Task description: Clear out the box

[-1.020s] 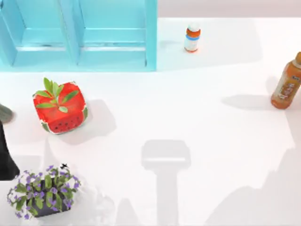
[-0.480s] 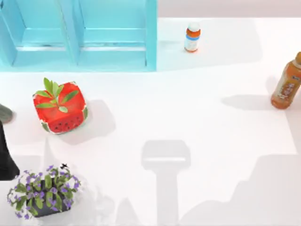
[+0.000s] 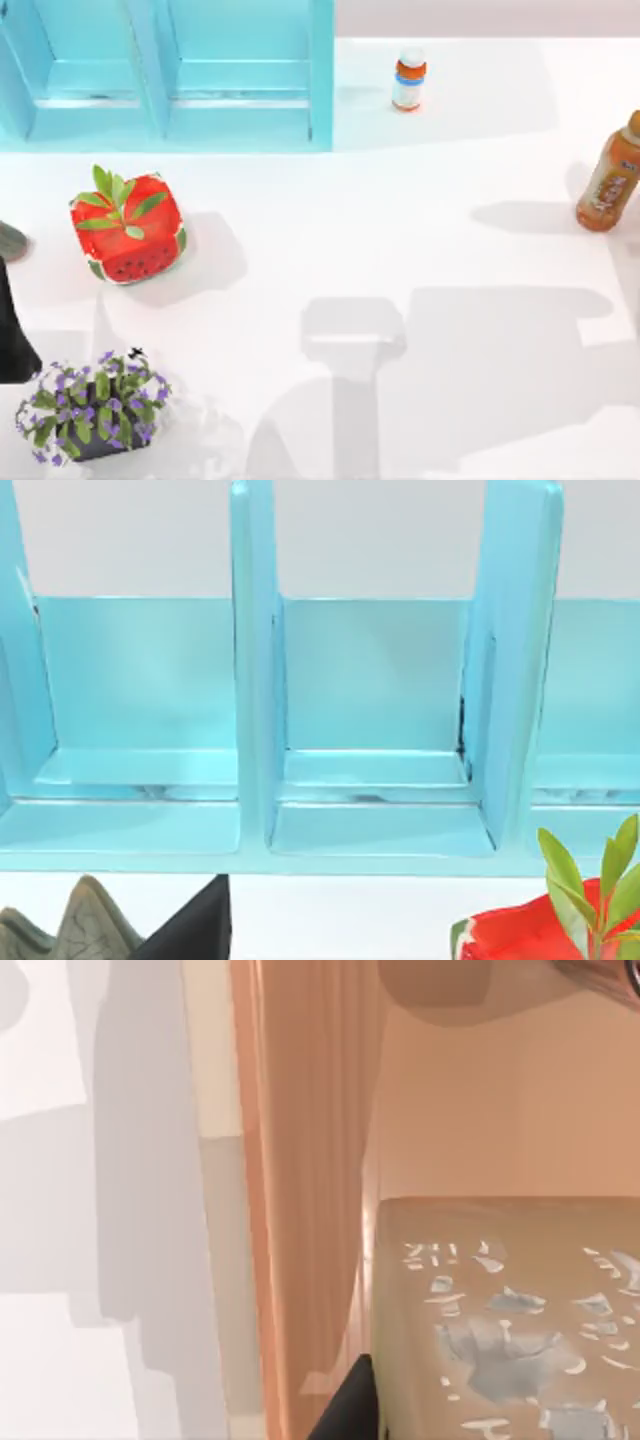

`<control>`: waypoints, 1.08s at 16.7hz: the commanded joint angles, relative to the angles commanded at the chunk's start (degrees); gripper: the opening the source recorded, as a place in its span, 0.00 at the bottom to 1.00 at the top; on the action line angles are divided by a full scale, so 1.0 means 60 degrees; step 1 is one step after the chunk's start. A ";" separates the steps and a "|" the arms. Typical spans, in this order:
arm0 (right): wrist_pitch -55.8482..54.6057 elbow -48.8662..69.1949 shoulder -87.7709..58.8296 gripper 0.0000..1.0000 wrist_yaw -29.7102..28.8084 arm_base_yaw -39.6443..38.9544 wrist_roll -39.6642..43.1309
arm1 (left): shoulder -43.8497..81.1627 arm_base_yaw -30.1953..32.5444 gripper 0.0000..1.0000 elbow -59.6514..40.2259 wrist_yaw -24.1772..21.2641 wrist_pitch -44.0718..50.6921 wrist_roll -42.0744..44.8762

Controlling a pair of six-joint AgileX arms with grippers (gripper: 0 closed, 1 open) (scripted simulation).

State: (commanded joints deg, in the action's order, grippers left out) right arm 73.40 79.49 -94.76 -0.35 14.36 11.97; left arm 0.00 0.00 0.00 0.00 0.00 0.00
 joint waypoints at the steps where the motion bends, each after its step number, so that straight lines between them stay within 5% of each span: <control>1: -0.0178 -0.0113 -0.0059 0.00 -0.0015 -0.0720 -0.0754 | 0.0000 0.0000 1.00 0.0000 0.0000 0.0000 0.0000; 10: -0.2027 -0.1881 -0.0352 0.00 -0.0011 -0.8141 -0.7904 | 0.0000 0.0000 1.00 0.0000 0.0000 0.0000 0.0000; 14: -0.2562 -0.2448 -0.0328 0.00 0.0035 -0.9636 -0.9324 | 0.0000 0.0000 1.00 0.0000 0.0000 0.0000 0.0000; 18: -0.2625 -0.2512 -0.0320 0.00 0.0042 -0.9780 -0.9451 | 0.0000 0.0000 1.00 0.0000 0.0000 0.0000 0.0000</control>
State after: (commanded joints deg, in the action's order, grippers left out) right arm 57.65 64.42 -96.68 -0.09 -44.33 -44.73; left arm 0.00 0.00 0.00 0.00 0.00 0.00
